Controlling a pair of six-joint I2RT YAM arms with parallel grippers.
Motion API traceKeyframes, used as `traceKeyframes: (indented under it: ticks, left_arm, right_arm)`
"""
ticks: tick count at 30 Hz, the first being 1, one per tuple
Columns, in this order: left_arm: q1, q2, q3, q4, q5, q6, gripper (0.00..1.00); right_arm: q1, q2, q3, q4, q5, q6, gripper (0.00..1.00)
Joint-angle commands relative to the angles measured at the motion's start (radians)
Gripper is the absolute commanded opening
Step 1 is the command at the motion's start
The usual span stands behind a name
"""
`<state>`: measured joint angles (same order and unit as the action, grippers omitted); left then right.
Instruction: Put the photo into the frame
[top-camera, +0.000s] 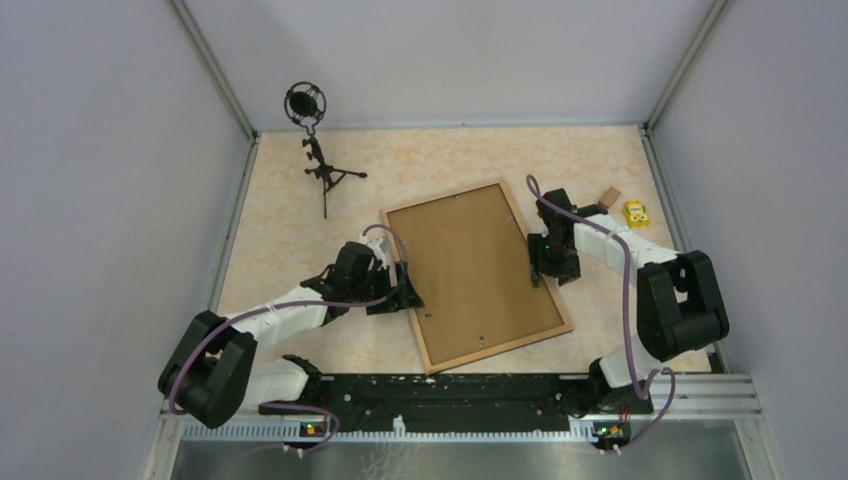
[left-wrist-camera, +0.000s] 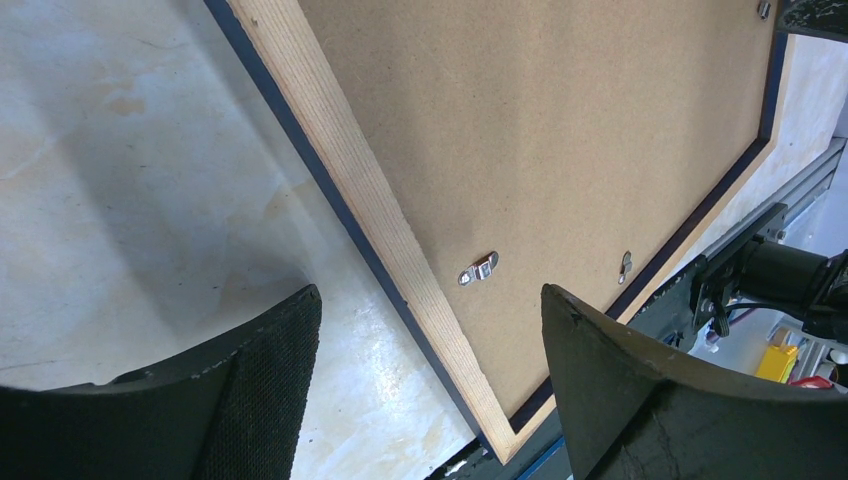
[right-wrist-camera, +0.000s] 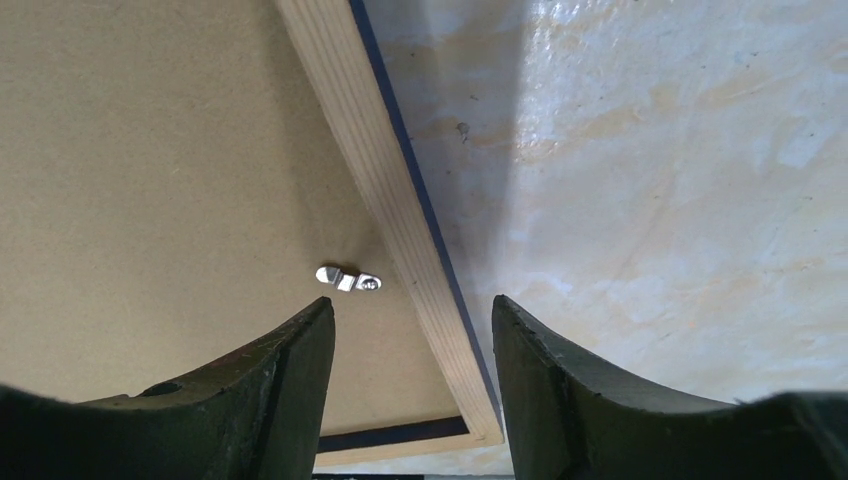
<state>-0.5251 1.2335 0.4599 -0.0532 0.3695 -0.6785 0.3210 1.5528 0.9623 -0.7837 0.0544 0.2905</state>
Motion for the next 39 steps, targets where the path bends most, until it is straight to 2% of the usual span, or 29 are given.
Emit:
traceKeyframes:
  ticks: [1, 10, 14, 20, 28, 32, 36, 39]
  left_arm:
    - [0.005, 0.003, -0.001, 0.01, 0.001, 0.011, 0.84]
    - [0.005, 0.006, -0.012, 0.021, 0.008, 0.005, 0.84]
    - [0.005, 0.0, -0.013, 0.019, 0.008, 0.005, 0.84]
    - [0.005, -0.016, -0.021, 0.016, 0.009, 0.006, 0.84]
    - [0.005, -0.02, -0.026, 0.024, 0.016, 0.0, 0.84]
    - [0.005, -0.023, -0.029, 0.023, 0.018, 0.002, 0.84]
    - [0.007, -0.028, -0.032, 0.024, 0.017, 0.001, 0.84]
    - [0.007, -0.029, -0.033, 0.024, 0.02, 0.001, 0.84]
  right_arm:
    - [0.015, 0.036, 0.008, 0.017, 0.047, 0.005, 0.59]
    - [0.021, 0.059, -0.01, 0.062, 0.042, 0.015, 0.56]
    - [0.021, 0.08, -0.014, 0.076, 0.063, 0.037, 0.44]
    - [0.021, 0.069, -0.021, 0.082, 0.093, 0.074, 0.42]
    - [0.021, 0.058, -0.057, 0.089, 0.108, 0.175, 0.23]
    - [0.021, 0.051, -0.086, 0.08, 0.128, 0.263, 0.07]
    - [0.022, 0.049, -0.114, 0.067, 0.138, 0.355, 0.0]
    - [0.025, 0.033, -0.152, 0.074, 0.121, 0.422, 0.0]
